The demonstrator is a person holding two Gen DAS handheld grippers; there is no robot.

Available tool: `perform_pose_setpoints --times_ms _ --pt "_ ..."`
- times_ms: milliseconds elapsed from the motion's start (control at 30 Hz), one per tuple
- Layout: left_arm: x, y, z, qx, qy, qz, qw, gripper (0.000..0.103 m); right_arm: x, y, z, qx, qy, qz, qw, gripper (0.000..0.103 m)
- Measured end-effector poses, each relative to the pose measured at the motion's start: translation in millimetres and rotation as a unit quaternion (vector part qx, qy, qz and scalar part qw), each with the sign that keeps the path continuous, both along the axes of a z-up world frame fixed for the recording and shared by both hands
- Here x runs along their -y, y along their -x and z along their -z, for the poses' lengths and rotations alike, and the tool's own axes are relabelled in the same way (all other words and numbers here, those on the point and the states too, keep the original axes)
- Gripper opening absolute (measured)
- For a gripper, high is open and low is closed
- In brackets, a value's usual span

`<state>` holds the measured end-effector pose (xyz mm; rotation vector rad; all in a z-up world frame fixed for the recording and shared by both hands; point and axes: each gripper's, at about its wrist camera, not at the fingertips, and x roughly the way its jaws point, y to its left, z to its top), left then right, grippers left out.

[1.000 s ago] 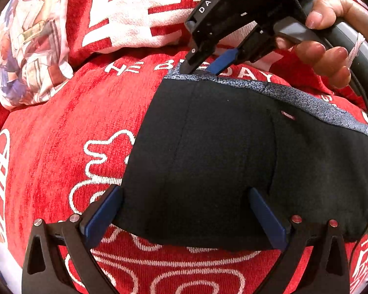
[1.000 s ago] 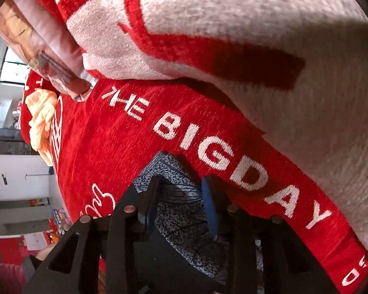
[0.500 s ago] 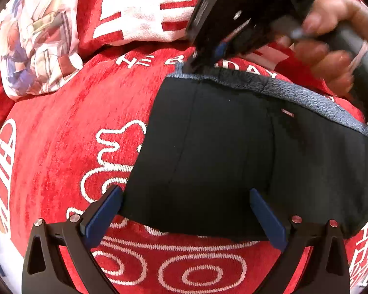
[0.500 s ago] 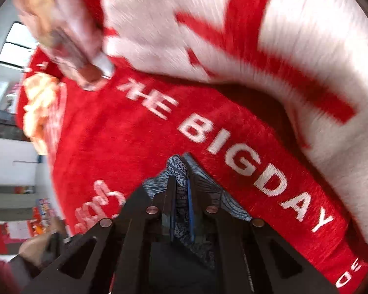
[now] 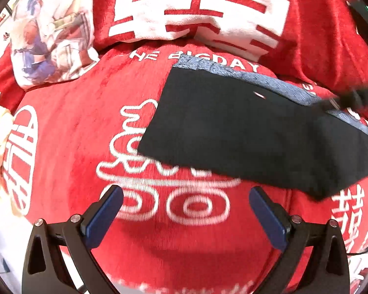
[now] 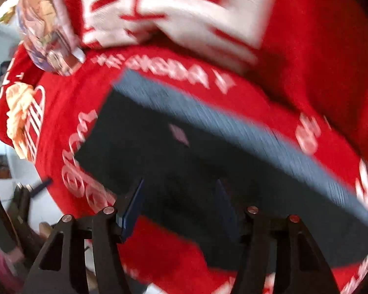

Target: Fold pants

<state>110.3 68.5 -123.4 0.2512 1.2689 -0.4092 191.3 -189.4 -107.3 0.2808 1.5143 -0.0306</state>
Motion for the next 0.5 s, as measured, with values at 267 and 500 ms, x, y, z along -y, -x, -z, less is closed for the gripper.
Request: perform_pose_setpoints --times_ms 267,500 --pt "-17.3 37.2 -36.8 -0.027 0.0 -0.02 0.9994 0.103 25.4 109.9 -39.5 -0.059 0.032 0.086 0.994 0.07" --pt "-20.5 52.9 -56.4 -0.057 0.019 -0.022 0.998 0.103 26.6 150.4 -84.6 -0.046 0.052 0.109 0.992 0.085"
